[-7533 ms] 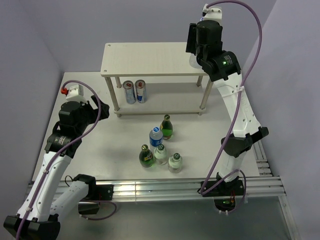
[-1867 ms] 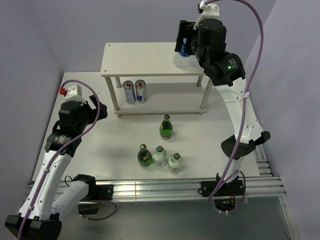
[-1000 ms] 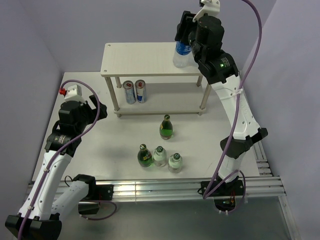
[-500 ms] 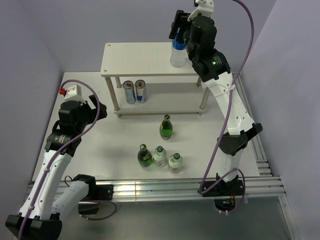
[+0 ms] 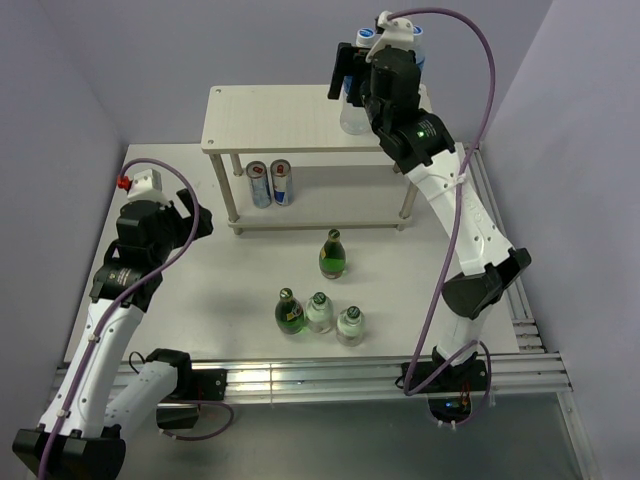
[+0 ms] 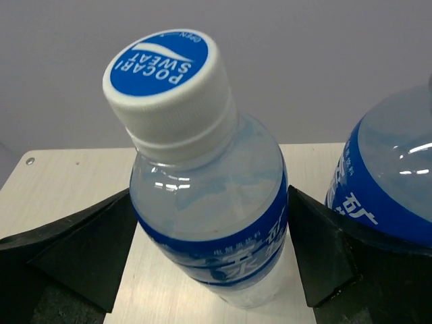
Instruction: Place and organize the beverage onto the shelf
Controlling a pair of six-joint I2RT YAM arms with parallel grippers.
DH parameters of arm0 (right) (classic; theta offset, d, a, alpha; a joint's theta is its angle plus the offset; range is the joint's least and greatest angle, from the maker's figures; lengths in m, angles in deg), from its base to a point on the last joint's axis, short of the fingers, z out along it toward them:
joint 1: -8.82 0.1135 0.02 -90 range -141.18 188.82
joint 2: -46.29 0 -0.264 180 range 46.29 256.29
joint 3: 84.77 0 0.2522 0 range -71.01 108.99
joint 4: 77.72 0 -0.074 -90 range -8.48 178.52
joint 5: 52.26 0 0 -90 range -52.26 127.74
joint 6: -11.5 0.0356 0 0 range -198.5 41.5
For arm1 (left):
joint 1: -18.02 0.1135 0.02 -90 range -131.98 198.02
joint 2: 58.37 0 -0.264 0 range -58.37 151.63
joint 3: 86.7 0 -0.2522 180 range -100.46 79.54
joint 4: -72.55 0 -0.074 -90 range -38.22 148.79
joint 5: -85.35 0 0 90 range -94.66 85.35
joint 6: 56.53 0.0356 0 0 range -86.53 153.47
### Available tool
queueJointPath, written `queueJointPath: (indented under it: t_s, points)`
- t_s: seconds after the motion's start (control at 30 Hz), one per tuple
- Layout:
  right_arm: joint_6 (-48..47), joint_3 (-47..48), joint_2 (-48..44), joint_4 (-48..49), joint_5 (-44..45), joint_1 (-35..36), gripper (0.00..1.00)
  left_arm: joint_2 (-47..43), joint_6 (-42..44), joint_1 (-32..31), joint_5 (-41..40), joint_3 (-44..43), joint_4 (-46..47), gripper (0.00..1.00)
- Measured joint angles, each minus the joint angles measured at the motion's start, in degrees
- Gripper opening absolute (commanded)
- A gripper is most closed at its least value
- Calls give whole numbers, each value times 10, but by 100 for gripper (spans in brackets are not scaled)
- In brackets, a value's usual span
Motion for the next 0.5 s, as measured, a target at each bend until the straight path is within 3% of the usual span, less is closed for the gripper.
queueJointPath:
  t_s: [0.5]
  points:
    - [10, -75, -69, -2, 9, 24, 99, 0, 0, 5, 0, 0, 0, 92]
